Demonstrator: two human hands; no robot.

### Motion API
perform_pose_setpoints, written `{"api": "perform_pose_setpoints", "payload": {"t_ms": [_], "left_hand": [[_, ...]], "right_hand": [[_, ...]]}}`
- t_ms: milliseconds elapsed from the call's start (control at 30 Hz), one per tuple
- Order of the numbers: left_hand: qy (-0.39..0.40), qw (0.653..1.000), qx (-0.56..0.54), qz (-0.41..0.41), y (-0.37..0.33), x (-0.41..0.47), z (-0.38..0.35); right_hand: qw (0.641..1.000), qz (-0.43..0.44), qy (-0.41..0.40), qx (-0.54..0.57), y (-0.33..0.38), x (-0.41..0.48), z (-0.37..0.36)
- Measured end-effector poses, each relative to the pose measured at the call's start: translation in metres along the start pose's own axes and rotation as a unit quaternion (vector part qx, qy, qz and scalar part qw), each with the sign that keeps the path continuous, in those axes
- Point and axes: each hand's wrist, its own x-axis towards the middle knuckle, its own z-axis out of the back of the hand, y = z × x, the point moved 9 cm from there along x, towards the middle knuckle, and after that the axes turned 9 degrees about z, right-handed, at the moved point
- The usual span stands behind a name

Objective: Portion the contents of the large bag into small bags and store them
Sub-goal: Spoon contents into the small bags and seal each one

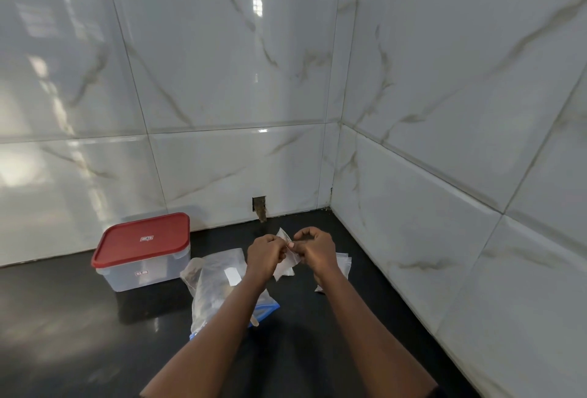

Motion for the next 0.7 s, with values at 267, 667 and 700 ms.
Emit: {"api": "perform_pose_setpoints", "payload": {"t_ms": [267,667,700], "left_hand": [[-0.033,0.994,0.095,-0.033,-0.012,-0.003,0.009],[0.018,0.980,0.184,-0.067,-0.023,-0.001,0.012],[0.024,0.977,0.201,-0.065,-0.021,0.000,0.011]], "right_hand": [[0.966,0.086,-0.032,-0.243,0.032,0.000,0.004],[0.864,0.187,0.124,-0.451,0.037,-0.005,-0.024],[0.855,0.195,0.124,-0.465,0.038,-0.005,-0.024]]}}
